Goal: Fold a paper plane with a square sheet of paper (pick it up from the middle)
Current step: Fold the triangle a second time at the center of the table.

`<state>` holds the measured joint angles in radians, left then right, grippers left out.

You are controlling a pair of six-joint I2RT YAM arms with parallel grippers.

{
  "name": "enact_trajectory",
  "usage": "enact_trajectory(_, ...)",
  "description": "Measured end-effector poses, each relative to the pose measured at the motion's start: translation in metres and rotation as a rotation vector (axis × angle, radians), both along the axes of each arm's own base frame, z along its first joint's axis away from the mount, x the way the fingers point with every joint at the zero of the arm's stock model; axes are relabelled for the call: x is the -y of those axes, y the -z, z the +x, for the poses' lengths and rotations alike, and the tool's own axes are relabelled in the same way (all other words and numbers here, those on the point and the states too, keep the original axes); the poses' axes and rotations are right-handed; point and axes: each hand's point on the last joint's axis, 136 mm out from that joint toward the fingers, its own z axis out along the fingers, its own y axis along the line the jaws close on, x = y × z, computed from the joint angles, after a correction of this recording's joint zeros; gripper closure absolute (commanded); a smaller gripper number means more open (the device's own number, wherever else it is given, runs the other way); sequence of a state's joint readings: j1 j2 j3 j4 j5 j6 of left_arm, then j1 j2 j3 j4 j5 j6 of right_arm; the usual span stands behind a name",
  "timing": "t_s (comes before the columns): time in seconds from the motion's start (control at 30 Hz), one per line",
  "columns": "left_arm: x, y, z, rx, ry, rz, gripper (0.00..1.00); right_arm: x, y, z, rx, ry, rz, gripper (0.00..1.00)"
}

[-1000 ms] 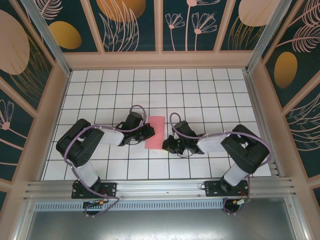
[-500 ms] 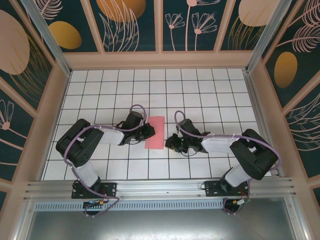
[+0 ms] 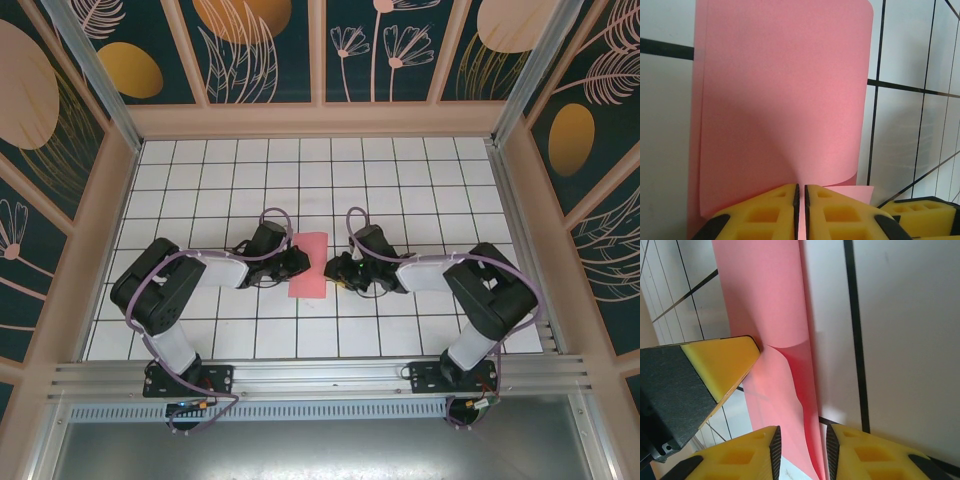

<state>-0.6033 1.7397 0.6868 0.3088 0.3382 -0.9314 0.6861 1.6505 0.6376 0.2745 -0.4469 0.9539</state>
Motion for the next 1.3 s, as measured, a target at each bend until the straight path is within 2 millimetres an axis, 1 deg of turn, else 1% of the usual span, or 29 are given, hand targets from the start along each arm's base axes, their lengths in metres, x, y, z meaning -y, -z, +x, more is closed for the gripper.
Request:
enact_trajectory(0.27,-0.001,0.000,0.000,-0.002,0.001,0.004,0.86,-0.006,0.004,0.001,-0.015,-0.008,0.022,0.68)
enact_trajectory(0.37,-0.001,0.000,0.000,-0.002,0.001,0.004,0.86,-0.007,0.006,0.001,-0.024,-0.009,0.023,0.69)
enact_trajectory(0.73,-0.001,0.001,0.000,-0.001,-0.001,0.006,0.86,-0.013,0.005,0.003,-0.029,-0.017,0.055,0.69)
enact_trajectory(1.03,-0.004,0.000,0.000,0.001,-0.013,0.021,0.86,-0.013,0.004,0.004,-0.033,-0.011,0.061,0.67)
enact_trajectory(1.17,-0.012,-0.003,0.002,0.010,-0.039,0.051,0.86,-0.014,0.002,0.010,-0.020,-0.002,0.044,0.67)
enact_trajectory(1.3,-0.014,-0.005,0.003,0.015,-0.051,0.063,0.86,-0.016,-0.003,0.020,0.008,0.006,0.031,0.66)
